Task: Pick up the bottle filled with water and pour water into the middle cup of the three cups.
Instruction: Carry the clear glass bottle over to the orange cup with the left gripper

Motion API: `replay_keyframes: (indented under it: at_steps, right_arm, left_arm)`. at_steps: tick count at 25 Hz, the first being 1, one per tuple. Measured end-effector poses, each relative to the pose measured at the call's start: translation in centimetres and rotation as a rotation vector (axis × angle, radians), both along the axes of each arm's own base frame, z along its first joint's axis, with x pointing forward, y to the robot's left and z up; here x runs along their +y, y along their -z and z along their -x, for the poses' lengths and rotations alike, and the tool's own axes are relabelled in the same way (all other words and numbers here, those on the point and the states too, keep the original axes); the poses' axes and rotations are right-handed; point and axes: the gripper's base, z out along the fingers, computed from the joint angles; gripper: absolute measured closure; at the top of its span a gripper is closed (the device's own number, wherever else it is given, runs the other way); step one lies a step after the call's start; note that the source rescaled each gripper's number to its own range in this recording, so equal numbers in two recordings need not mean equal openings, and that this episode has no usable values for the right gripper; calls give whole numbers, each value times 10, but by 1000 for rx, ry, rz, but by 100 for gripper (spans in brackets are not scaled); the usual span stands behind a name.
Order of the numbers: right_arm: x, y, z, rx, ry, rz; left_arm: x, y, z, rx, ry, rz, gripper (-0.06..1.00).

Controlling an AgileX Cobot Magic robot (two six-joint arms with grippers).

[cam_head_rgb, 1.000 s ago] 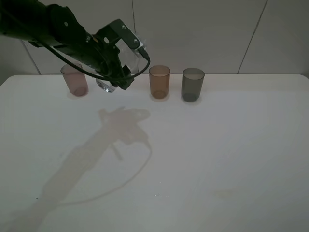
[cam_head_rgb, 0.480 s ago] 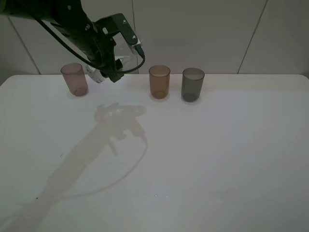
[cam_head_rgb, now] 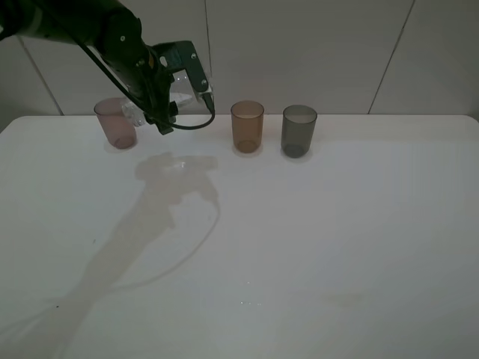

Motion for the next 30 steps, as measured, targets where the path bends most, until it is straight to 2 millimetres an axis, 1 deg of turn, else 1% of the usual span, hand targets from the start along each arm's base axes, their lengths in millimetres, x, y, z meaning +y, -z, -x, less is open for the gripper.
replay_keyframes:
  at_steps: [4, 8, 14, 16, 24, 27, 30]
  right_arm:
    - [0, 0, 0, 0, 0, 0]
    - [0, 0, 0, 0, 0, 0]
    - [0, 0, 0, 0, 0, 0]
    - [0, 0, 0, 0, 0, 0]
    - [0, 0, 0, 0, 0, 0]
    - [0, 0, 0, 0, 0, 0]
    - [0, 0, 0, 0, 0, 0]
  left_arm:
    - [-12, 0, -9, -34, 26, -34, 93]
    - [-27, 12, -12, -38, 78, -96, 93]
    - [-41, 24, -19, -65, 141, -177, 93]
    - [-43, 28, -22, -65, 145, -192, 93]
    - [-51, 24, -38, -126, 165, -224, 93]
    - [-52, 27, -40, -138, 179, -230, 93]
    - [-54, 25, -42, -176, 214, -244, 93]
